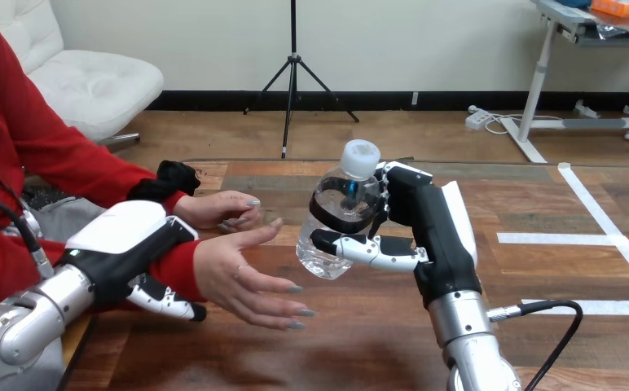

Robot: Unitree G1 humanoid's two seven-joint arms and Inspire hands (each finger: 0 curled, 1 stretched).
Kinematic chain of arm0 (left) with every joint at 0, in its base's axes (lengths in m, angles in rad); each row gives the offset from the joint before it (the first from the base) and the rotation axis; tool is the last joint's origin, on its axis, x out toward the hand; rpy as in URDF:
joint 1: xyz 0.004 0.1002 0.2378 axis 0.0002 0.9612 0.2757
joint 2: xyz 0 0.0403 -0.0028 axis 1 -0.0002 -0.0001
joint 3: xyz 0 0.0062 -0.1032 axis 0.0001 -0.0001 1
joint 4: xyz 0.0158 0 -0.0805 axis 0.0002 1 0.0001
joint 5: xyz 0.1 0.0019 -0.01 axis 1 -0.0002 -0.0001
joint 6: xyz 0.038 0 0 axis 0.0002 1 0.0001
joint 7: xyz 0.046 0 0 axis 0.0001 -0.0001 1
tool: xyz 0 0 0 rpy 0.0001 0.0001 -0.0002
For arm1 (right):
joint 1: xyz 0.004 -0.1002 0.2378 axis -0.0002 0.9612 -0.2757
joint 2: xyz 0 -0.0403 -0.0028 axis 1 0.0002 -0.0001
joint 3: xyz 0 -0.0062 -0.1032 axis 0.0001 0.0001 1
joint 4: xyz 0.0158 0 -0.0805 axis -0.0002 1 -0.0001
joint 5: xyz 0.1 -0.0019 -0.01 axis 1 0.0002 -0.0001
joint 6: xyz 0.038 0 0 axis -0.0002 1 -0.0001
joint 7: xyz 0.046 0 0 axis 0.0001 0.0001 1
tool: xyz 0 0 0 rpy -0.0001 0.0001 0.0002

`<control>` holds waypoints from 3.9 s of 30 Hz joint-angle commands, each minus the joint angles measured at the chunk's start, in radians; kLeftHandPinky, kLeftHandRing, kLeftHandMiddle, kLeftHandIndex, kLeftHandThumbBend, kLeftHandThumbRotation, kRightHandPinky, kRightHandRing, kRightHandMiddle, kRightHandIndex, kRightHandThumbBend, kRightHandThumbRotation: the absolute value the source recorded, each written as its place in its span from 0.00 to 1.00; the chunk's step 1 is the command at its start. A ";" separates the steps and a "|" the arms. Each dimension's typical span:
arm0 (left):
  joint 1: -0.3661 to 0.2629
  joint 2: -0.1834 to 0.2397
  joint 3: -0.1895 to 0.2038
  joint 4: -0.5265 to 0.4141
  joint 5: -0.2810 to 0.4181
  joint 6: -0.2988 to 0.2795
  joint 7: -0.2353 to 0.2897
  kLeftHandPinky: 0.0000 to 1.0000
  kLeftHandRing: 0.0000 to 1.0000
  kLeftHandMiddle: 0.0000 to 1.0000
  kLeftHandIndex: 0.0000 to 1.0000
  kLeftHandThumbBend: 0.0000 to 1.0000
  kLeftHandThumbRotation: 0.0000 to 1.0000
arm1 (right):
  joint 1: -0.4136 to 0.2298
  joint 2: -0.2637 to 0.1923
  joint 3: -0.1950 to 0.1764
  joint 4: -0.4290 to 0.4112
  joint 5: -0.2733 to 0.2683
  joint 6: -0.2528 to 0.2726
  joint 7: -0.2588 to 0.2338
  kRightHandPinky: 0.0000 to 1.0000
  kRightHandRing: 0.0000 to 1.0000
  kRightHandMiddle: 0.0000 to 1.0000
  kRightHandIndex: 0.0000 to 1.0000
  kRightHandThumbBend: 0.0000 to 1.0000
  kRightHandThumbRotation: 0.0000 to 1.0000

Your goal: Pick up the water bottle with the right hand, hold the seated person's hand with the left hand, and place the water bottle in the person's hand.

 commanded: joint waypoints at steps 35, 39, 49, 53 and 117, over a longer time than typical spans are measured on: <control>-0.030 -0.044 0.091 -0.257 -0.118 -0.036 -0.115 0.22 0.29 0.38 0.40 0.76 0.17 | -0.100 0.093 0.046 0.031 -0.013 -0.101 -0.065 0.30 0.36 0.46 0.47 0.89 0.00; -0.029 -0.046 0.097 -0.267 -0.125 -0.032 -0.131 0.22 0.29 0.38 0.41 0.76 0.15 | -0.094 0.109 0.053 0.049 -0.008 -0.125 -0.071 0.30 0.36 0.46 0.47 0.89 0.00; -0.026 -0.053 0.107 -0.289 -0.135 -0.024 -0.146 0.23 0.30 0.40 0.42 0.77 0.12 | -0.091 0.141 0.066 0.095 -0.002 -0.162 -0.098 0.29 0.35 0.46 0.47 0.88 0.00; -0.024 -0.057 0.110 -0.294 -0.140 -0.019 -0.154 0.23 0.30 0.40 0.43 0.77 0.11 | -0.092 0.148 0.072 0.113 -0.006 -0.182 -0.112 0.28 0.34 0.45 0.47 0.88 0.00; 0.017 -0.067 0.129 -0.334 -0.133 0.013 -0.141 0.39 0.45 0.51 0.52 0.82 0.14 | -0.055 0.159 0.140 0.117 -0.053 -0.185 -0.213 0.35 0.46 0.52 0.53 0.88 0.07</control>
